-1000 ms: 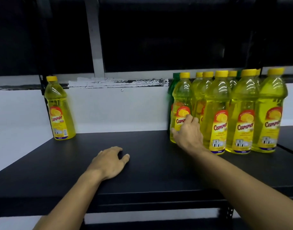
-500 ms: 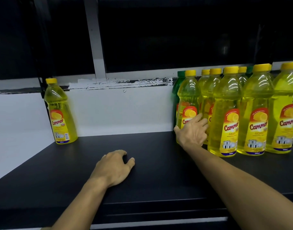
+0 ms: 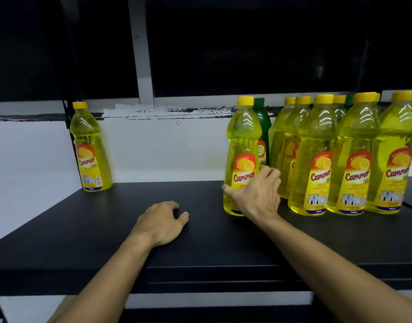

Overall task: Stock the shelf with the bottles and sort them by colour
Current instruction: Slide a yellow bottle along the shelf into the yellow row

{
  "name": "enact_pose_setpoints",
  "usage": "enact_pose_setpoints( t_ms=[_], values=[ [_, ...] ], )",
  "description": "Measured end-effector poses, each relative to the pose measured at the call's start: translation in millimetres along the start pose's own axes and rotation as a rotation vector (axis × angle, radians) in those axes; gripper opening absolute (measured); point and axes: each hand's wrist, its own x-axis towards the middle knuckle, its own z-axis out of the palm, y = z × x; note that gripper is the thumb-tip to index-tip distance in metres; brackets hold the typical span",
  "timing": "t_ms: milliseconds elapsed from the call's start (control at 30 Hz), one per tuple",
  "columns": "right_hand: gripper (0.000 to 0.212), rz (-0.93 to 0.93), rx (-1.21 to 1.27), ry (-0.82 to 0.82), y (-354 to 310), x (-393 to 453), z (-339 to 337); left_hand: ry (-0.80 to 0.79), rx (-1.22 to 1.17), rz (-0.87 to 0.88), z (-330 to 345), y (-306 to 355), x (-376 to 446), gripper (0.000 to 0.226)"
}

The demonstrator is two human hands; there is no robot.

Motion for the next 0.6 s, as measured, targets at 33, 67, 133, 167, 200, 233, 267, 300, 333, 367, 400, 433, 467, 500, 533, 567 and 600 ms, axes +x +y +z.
enact_pose_setpoints(
  t_ms=[33, 67, 133, 167, 200, 233, 267, 300, 333, 367, 400, 433, 467, 500, 533, 567, 600],
  values=[
    [0.101, -0.012, 0.037, -0.034, -3.2, -5.3, -0.9, -0.001, -0.003, 0.001, -0.4, 0.0, -0.6, 0.053],
    [0.101, -0.023, 0.077, -0.08, -6.6, -10.9, -1.8, 0.0, -0.003, 0.004, -1.1, 0.4, -1.3, 0.05],
    [0.099, -0.046, 0.124, -0.16, -13.0, -22.0, -3.1, 0.004, -0.004, 0.013, -2.0, 0.5, -2.2, 0.045],
    [0.098, -0.06, 0.122, -0.179, -16.3, -27.5, -3.6, 0.009, -0.008, 0.016, -2.3, 0.6, -2.4, 0.042],
    [0.099, -0.074, 0.115, -0.186, -20.0, -32.7, -4.1, 0.012, -0.013, 0.017, -2.6, 0.5, -2.5, 0.04],
    [0.1, -0.085, 0.109, -0.188, -23.9, -37.5, -4.2, 0.014, -0.016, 0.015, -2.9, 0.4, -2.7, 0.039],
    [0.102, -0.092, 0.104, -0.19, -27.9, -41.8, -4.0, 0.015, -0.017, 0.01, -3.3, 0.1, -2.5, 0.039],
    [0.103, -0.097, 0.103, -0.197, -31.5, -45.8, -3.2, 0.016, -0.017, 0.004, -3.7, -0.5, -2.2, 0.04],
    [0.104, -0.099, 0.102, -0.204, -35.0, -49.3, -2.3, 0.018, -0.019, -0.003, -4.1, -0.8, -2.1, 0.04],
    [0.105, -0.098, 0.102, -0.209, -37.6, -52.1, -1.2, 0.02, -0.02, -0.008, -4.4, -1.0, -2.1, 0.041],
    [0.106, -0.096, 0.105, -0.213, -39.8, -54.1, -0.3, 0.023, -0.019, -0.01, -4.7, -1.1, -2.7, 0.041],
    [0.107, -0.092, 0.108, -0.217, -41.4, -55.5, 0.6, 0.022, -0.016, -0.012, -4.9, -1.4, -3.1, 0.041],
    [0.107, -0.09, 0.111, -0.221, -42.4, -56.3, 1.0, 0.022, -0.015, -0.01, -4.9, -1.9, -3.2, 0.042],
    [0.108, -0.09, 0.115, -0.226, -42.6, -56.6, 1.0, 0.02, -0.017, -0.01, -4.9, -2.3, -3.0, 0.042],
    [0.109, -0.094, 0.12, -0.234, -42.4, -56.7, -0.1, 0.02, -0.02, -0.009, -4.8, -2.7, -2.8, 0.043],
    [0.108, -0.102, 0.127, -0.245, -41.2, -56.7, -2.0, 0.02, -0.025, -0.011, -4.8, -3.1, -2.8, 0.043],
    [0.105, -0.11, 0.138, -0.261, -39.4, -56.5, -5.1, 0.025, -0.04, -0.01, -4.7, -3.6, -2.8, 0.043]
  ],
)
